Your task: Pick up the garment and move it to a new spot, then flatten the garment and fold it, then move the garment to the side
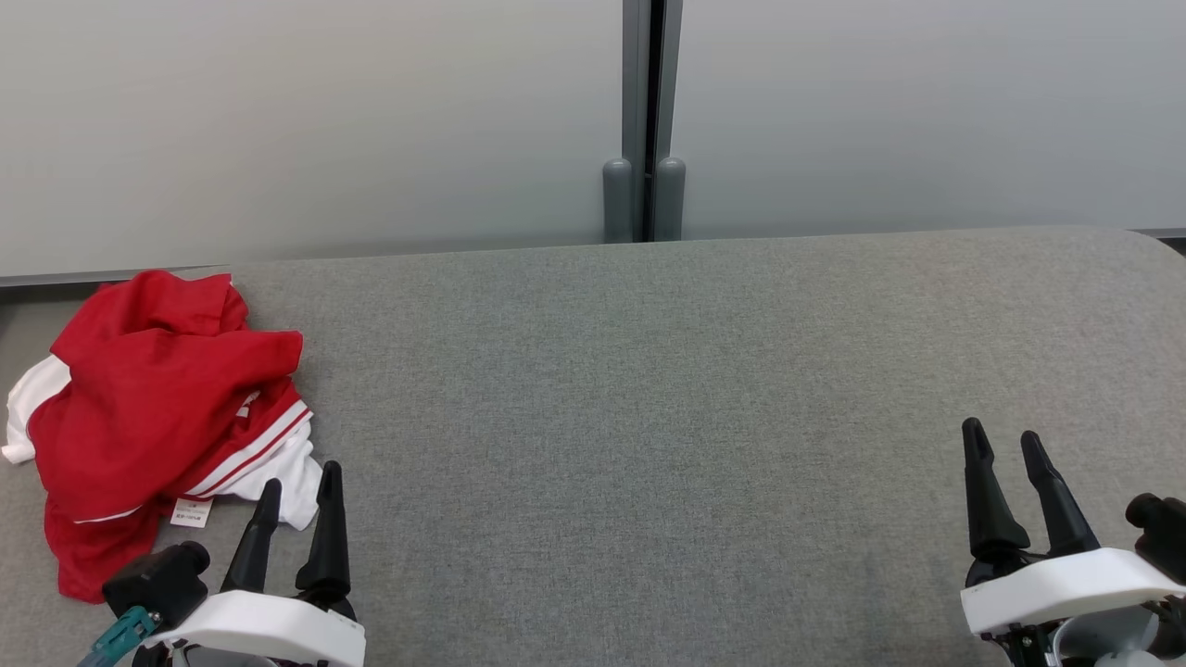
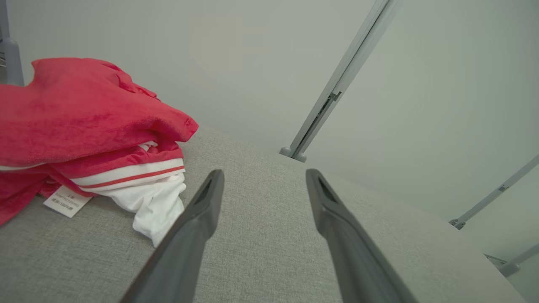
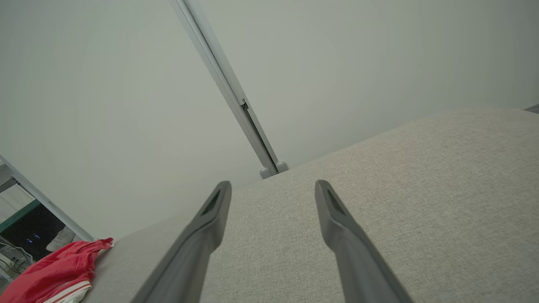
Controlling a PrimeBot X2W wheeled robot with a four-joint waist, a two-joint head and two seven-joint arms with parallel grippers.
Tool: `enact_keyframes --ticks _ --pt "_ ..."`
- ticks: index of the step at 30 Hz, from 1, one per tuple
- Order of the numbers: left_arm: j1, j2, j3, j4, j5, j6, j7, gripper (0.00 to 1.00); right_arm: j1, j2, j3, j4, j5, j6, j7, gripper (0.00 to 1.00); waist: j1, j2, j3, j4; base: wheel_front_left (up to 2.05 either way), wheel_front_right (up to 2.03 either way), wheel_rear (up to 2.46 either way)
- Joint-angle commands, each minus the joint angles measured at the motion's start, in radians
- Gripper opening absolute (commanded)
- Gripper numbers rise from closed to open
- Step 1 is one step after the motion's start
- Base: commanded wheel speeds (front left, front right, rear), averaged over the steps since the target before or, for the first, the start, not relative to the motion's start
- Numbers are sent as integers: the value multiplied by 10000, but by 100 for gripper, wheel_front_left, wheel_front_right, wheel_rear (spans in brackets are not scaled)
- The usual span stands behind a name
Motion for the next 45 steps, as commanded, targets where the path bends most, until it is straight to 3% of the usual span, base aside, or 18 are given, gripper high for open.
enact_keyframes --ticks 1,20,45 --pt "-88 79 -7 -90 276 -47 -87 100 -43 -70 2 -157 -275 18 -125 100 0 0 -2 -1 0 0 0" --pt "87 149 -46 0 2448 49 -589 100 135 -29 263 -181 -2241 20 -634 100 0 0 -8 -21 0 0 0" --pt "337 113 411 272 4301 231 -1097 100 443 181 180 108 -3508 23 -1134 100 0 0 -7 56 0 0 0"
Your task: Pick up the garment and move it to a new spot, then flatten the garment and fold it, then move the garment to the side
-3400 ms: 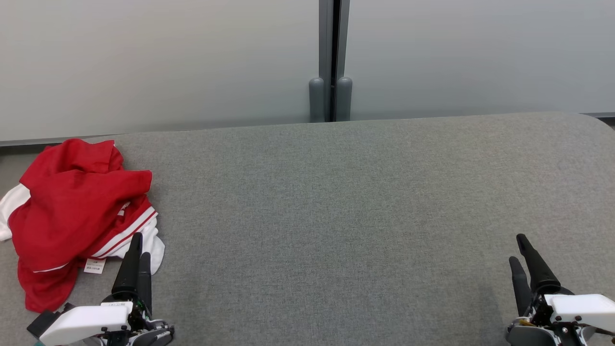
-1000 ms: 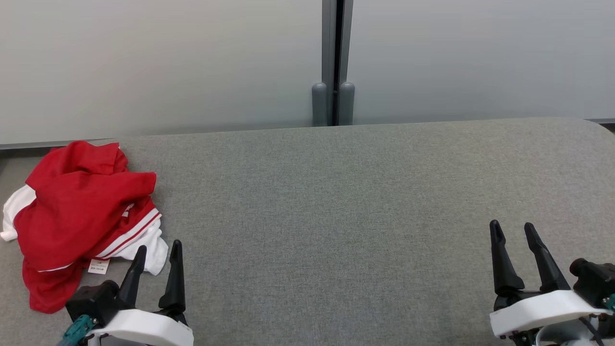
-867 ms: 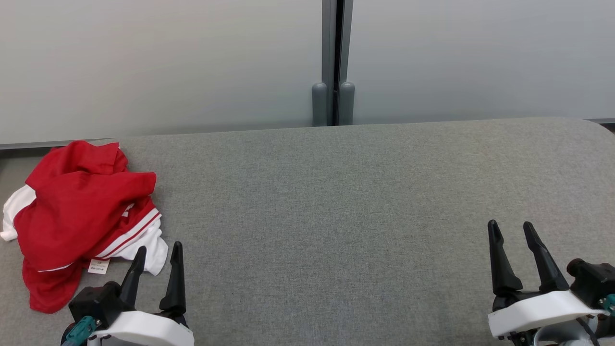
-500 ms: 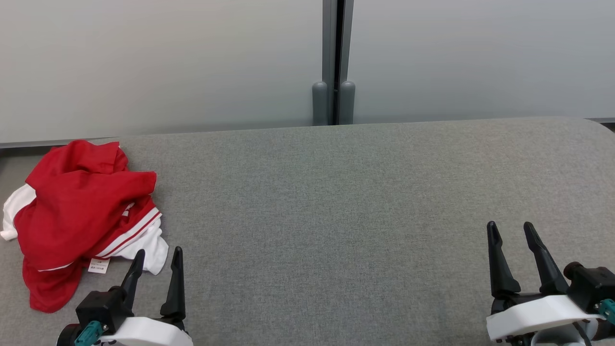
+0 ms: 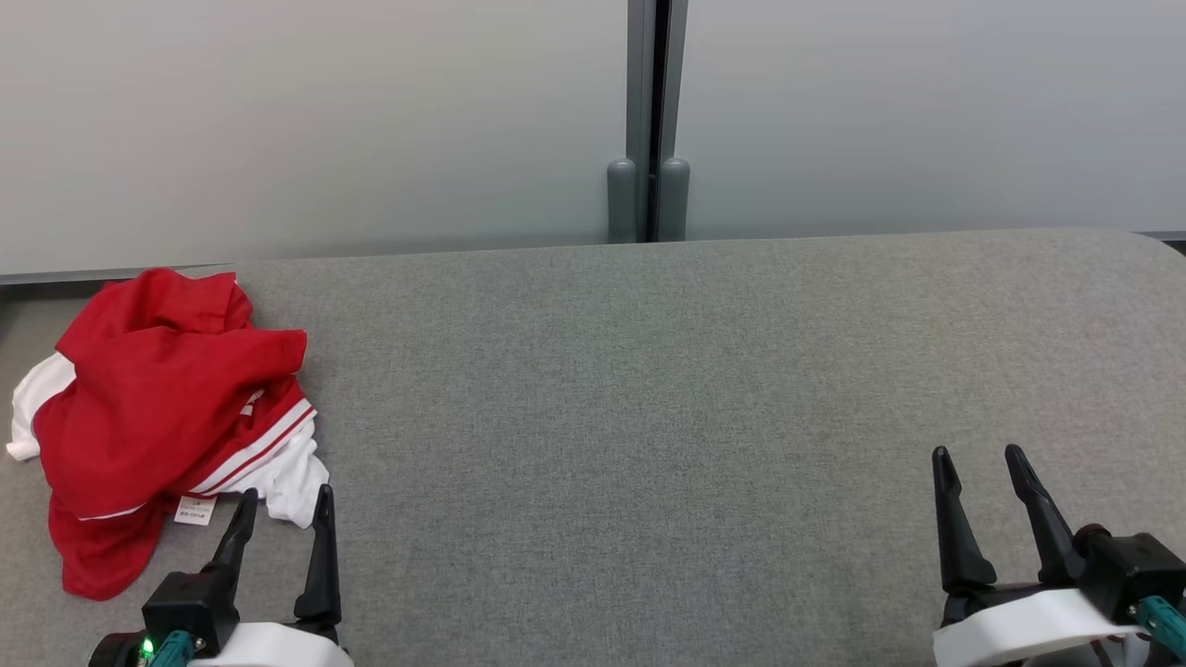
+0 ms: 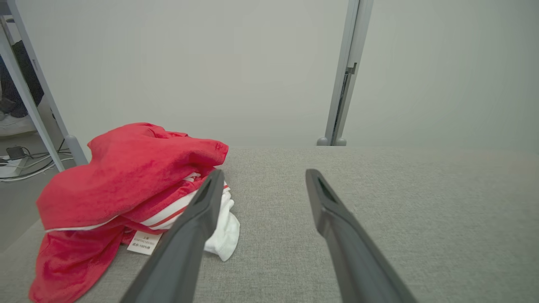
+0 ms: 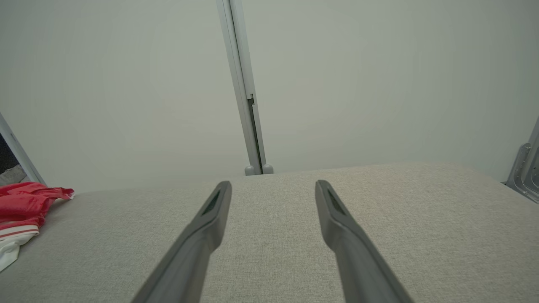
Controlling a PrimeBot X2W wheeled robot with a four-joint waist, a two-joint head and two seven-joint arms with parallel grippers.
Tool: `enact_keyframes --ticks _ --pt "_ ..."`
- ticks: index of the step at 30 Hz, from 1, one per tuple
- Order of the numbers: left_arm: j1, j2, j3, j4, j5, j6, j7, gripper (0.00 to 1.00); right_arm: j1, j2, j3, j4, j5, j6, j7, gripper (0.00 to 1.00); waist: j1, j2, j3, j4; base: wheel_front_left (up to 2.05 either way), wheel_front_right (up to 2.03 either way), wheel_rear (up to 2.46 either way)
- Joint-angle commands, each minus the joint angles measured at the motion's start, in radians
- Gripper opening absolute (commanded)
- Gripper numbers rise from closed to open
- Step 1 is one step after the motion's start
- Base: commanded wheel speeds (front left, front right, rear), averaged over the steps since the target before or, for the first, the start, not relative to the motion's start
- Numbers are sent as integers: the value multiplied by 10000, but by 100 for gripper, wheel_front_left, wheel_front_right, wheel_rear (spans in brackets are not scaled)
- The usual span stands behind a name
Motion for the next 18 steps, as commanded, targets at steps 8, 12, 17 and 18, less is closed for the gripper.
enact_keyframes --ticks 8,12,17,18 --pt "67 -25 231 69 673 -24 -222 100 217 36 -1 16 -537 20 -239 100 -1 0 4 -33 0 0 0" --pt "108 -54 292 111 935 -57 -288 100 232 43 -13 19 -751 21 -321 100 -1 0 -13 -66 0 0 0" --pt "118 -87 347 191 1179 -126 -352 100 252 52 -43 -8 -941 22 -369 100 -1 0 -40 -87 0 0 0" --pt "110 -93 358 202 1180 -148 -345 100 244 53 -52 -16 -931 22 -369 100 -1 0 -44 -90 0 0 0"
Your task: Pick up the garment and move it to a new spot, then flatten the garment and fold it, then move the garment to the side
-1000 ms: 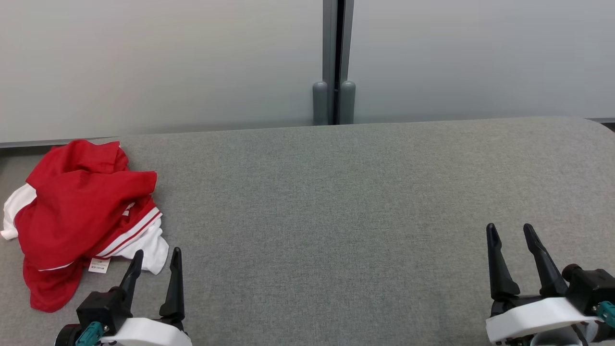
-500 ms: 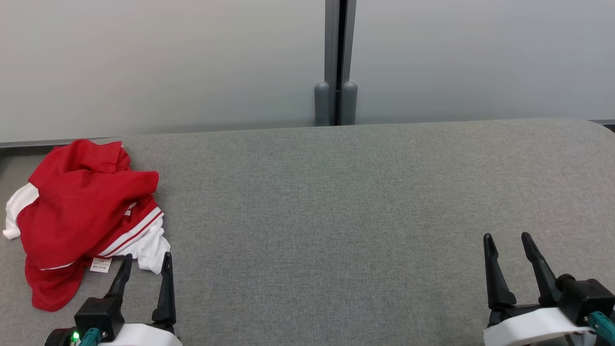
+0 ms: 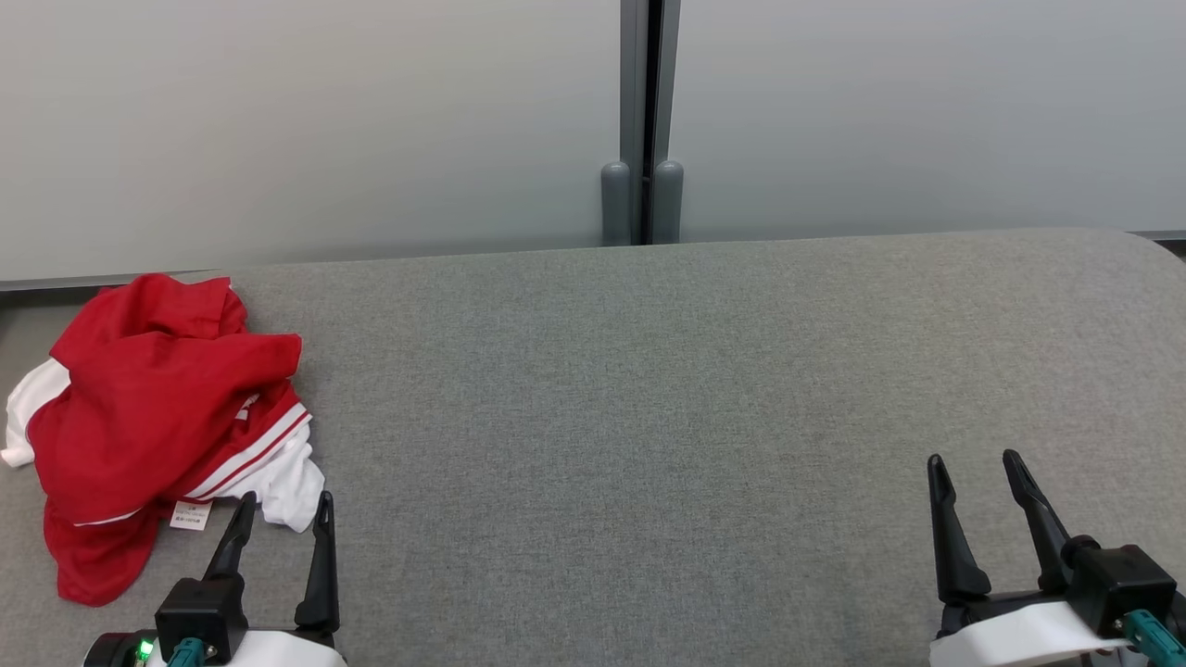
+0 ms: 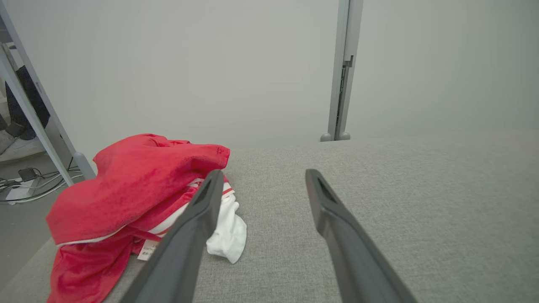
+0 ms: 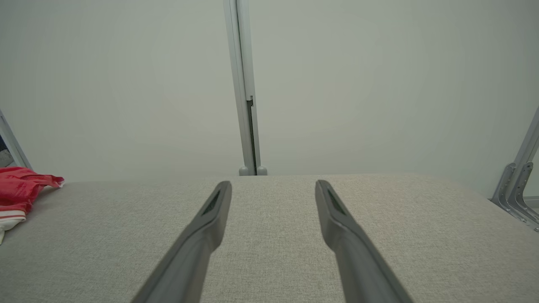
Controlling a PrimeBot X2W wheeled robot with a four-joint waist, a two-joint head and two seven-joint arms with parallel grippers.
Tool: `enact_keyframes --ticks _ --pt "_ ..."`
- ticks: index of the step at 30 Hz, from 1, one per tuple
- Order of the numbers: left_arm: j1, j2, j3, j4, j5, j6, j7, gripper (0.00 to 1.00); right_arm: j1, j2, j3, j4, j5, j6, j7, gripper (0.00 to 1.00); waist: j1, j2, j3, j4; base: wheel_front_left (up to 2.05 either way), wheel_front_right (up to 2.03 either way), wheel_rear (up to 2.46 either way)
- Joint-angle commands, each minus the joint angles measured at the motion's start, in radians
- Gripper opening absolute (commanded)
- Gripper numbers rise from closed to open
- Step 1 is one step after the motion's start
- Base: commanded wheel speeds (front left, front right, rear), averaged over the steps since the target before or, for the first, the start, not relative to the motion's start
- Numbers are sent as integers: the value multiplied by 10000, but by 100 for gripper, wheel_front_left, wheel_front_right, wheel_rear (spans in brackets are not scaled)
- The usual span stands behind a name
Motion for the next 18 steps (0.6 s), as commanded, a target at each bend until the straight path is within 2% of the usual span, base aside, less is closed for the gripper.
enact_keyframes --ticks 1,18 --pt "60 -3 57 20 58 -31 -30 100 85 -32 -35 -28 -22 22 -53 100 0 0 -11 -3 0 0 0" --pt "1 -73 280 154 47 -187 -30 100 153 -22 -164 -90 45 22 -53 100 0 0 -44 -82 0 0 0"
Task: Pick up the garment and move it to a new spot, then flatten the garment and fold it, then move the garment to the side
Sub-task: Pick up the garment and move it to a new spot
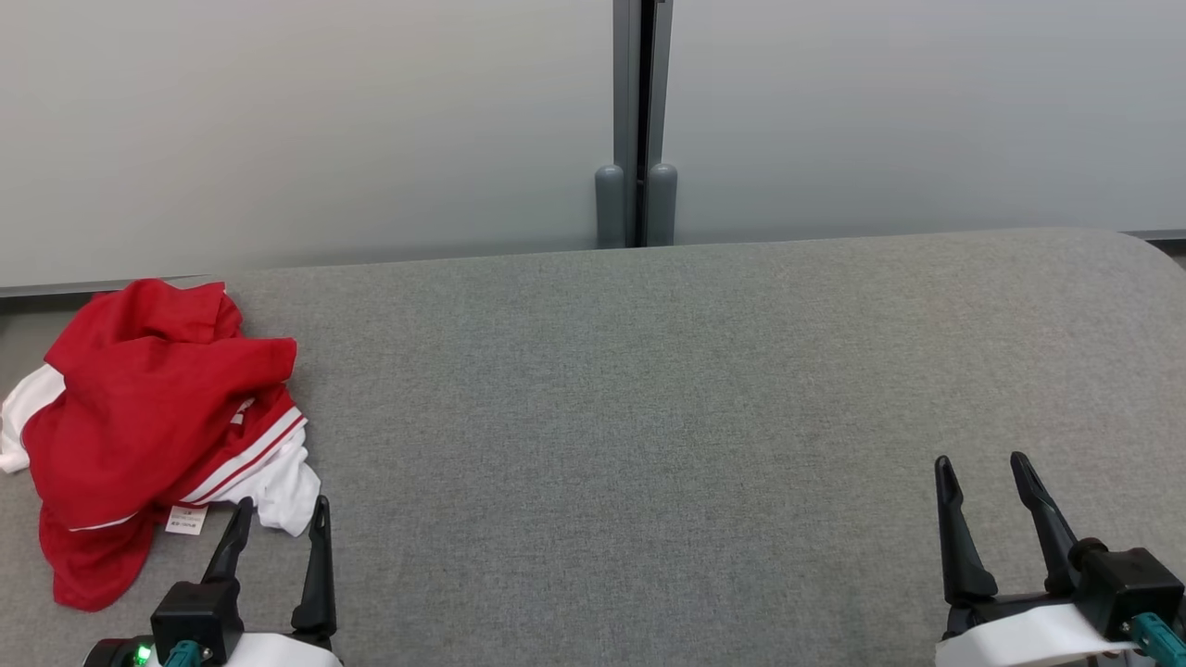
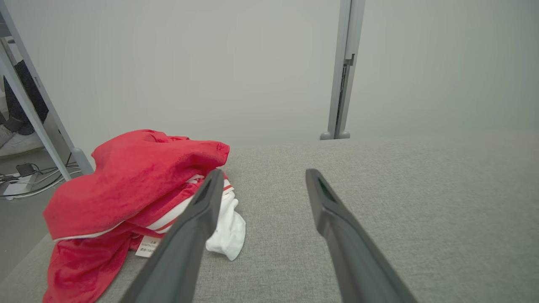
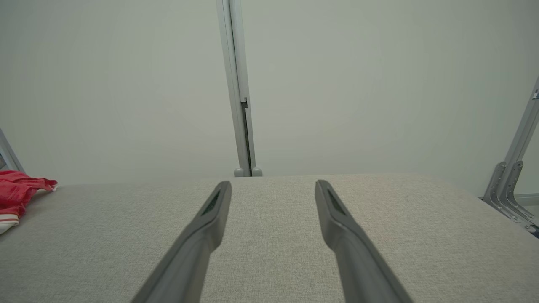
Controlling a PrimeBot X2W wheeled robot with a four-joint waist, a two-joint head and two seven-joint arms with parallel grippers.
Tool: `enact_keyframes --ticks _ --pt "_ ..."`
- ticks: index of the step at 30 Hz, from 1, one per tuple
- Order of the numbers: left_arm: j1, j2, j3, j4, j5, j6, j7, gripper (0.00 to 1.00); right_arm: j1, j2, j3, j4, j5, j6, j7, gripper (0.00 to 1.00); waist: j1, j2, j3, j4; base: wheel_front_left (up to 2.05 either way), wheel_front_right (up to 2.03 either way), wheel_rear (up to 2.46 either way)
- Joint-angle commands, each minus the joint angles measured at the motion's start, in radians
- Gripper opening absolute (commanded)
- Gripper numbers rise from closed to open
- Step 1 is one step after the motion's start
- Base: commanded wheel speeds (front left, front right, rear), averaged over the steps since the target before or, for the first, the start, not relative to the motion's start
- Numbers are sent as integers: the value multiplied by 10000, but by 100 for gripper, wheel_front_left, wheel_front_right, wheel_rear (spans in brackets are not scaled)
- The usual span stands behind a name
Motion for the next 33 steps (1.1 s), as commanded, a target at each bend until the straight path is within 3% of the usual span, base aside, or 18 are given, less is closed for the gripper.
enact_keyframes --ticks 1,10,14,17,22,27,33 --pt "-22 36 41 12 15 -52 -21 100 99 -26 -36 -56 31 22 -53 100 0 -1 -14 26 0 0 0" --pt "-93 7 28 19 48 -76 -19 100 125 28 -54 -209 190 22 -51 100 0 -1 -107 679 0 0 0" --pt "-153 -7 1 21 70 -92 -19 100 246 54 -2 -210 226 22 -51 100 0 -1 -210 1631 0 0 0" --pt "-15 -3 73 -36 85 -86 -19 100 203 73 211 -180 222 22 -51 100 0 -1 -312 2739 0 0 0" --pt "312 81 412 -164 -46 -56 -14 100 -55 75 676 -89 253 22 -51 100 0 -1 -395 3762 0 0 0" --pt "502 95 627 -263 -87 -114 -14 100 -217 73 1050 3 317 22 -51 100 0 -1 -396 4117 0 0 0" --pt "151 71 525 -163 -178 -260 -14 100 -176 78 1221 -10 369 20 -51 100 0 -1 -155 4033 0 0 0"
